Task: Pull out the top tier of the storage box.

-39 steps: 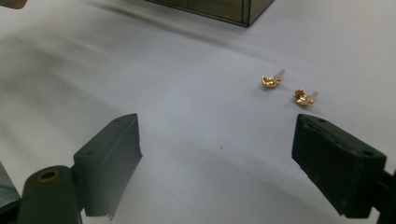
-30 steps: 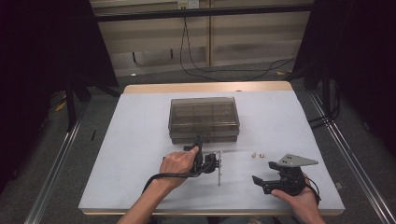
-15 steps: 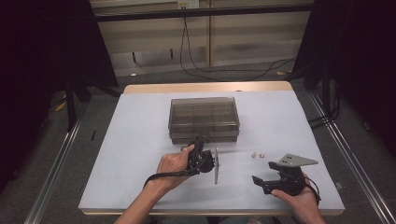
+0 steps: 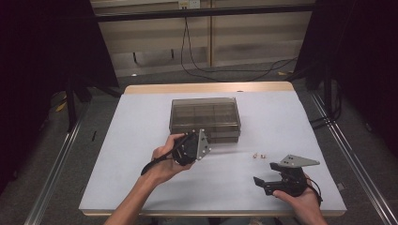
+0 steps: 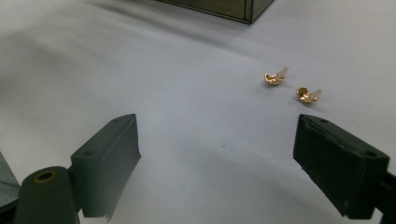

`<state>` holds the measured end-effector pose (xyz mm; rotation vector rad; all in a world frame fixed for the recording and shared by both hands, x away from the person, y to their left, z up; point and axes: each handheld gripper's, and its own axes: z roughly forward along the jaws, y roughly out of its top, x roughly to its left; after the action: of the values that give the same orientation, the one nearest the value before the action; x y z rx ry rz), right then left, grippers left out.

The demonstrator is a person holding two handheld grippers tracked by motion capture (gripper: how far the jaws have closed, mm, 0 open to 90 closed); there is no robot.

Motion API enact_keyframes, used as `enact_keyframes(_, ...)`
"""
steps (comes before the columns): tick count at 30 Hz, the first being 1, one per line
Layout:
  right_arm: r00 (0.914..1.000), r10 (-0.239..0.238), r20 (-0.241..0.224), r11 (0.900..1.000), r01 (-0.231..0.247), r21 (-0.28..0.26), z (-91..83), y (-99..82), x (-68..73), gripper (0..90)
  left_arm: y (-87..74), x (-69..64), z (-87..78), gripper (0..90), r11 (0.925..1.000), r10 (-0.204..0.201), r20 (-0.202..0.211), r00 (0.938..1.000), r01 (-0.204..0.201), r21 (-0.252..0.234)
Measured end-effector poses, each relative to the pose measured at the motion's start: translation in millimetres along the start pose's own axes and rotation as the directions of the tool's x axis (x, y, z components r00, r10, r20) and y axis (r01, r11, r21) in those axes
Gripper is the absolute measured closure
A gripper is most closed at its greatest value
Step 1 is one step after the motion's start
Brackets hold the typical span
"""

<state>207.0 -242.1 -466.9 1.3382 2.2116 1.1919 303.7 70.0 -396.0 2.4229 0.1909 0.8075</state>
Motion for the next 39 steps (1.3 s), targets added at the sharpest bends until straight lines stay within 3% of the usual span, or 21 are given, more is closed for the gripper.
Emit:
enact_keyframes(1,1.0,0.0,0.0,1.0,0.0,0.0,0.0,0.0,0.0,13.8,0.0,0.0,0.0,69.6,1.0,0.0,0.0,1.0,0.0,0.0)
enact_keyframes(2,1.0,-0.003,-0.002,1.0,0.003,0.001,0.1,-0.2,-0.2,13.7,-0.6,9.0,-2.5,69.8,0.9998,-0.017,0.037,0.9992,0.017,-0.009)
enact_keyframes(3,1.0,-0.003,-0.002,1.0,0.003,0.001,0.1,-0.2,-0.2,13.7,-0.6,9.0,-2.5,70.0,0.9998,-0.017,0.037,0.9992,0.017,-0.009)
enact_keyframes(4,1.0,0.002,-0.004,1.0,-0.002,0.0,-0.6,-0.3,0.0,13.6,-1.5,18.3,-3.5,70.8,0.9989,-0.041,0.083,0.9957,0.043,-0.021)
enact_keyframes(7,0.9999,0.0,-0.012,1.0,0.0,0.002,-0.6,-0.2,-0.5,13.6,-3.9,33.6,-2.6,70.7,0.9967,-0.078,0.16,0.984,0.08,-0.007)
enact_keyframes(9,0.9999,0.003,-0.011,1.0,-0.003,0.003,-0.8,-0.2,-0.3,13.6,-4.6,37.9,-3.1,74.0,0.9962,-0.084,0.168,0.9822,0.087,-0.006)
enact_keyframes(10,0.9999,0.004,-0.014,1.0,-0.004,0.002,-1.1,-0.2,-0.4,13.6,-5.1,46.6,-4.2,74.6,0.9933,-0.113,0.214,0.9702,0.116,0.002)
enact_keyframes(15,0.9998,0.008,-0.018,1.0,-0.008,0.004,0.5,0.1,-0.4,13.6,-2.7,64.5,-2.8,77.0,0.9838,-0.171,0.25,0.953,0.179,-0.009)
enact_keyframes(16,0.9998,0.007,-0.018,1.0,-0.007,0.005,0.6,0.2,0.1,13.6,-1.8,68.0,-1.7,77.2,0.9834,-0.175,0.284,0.9426,0.182,0.003)
enact_keyframes(23,0.9997,0.012,-0.021,0.9999,-0.012,0.005,0.3,-0.3,-0.4,13.5,1.1,74.1,8.6,75.3,0.9834,-0.181,0.305,0.9351,0.176,0.043)
enact_keyframes(25,0.9997,0.007,-0.024,0.9999,-0.007,0.01,1.3,-0.3,-1.3,13.4,-0.6,71.3,15.5,75.2,0.9868,-0.16,0.313,0.9362,0.145,0.072)
enact_keyframes(28,0.9997,0.005,-0.025,0.9999,-0.005,0.011,1.6,-0.2,-0.7,13.4,-2.0,70.6,19.1,74.8,0.9858,-0.166,0.319,0.9331,0.149,0.077)
enact_keyframes(31,0.9996,0.005,-0.027,0.9999,-0.004,0.009,1.0,-0.3,-0.1,13.4,-2.7,70.8,22.8,74.2,0.9877,-0.146,0.337,0.93,0.118,0.103)
enact_keyframes(37,0.9995,0.008,-0.029,0.9999,-0.007,0.015,2.8,0.2,0.2,13.2,-3.2,70.5,26.1,75.3,0.9889,-0.124,0.336,0.9336,0.088,0.119)
enact_keyframes(39,0.9995,0.005,-0.032,0.9998,-0.005,0.018,3.2,0.4,0.4,13.2,-2.3,70.0,26.6,76.6,0.9897,-0.104,0.331,0.9378,0.064,0.128)
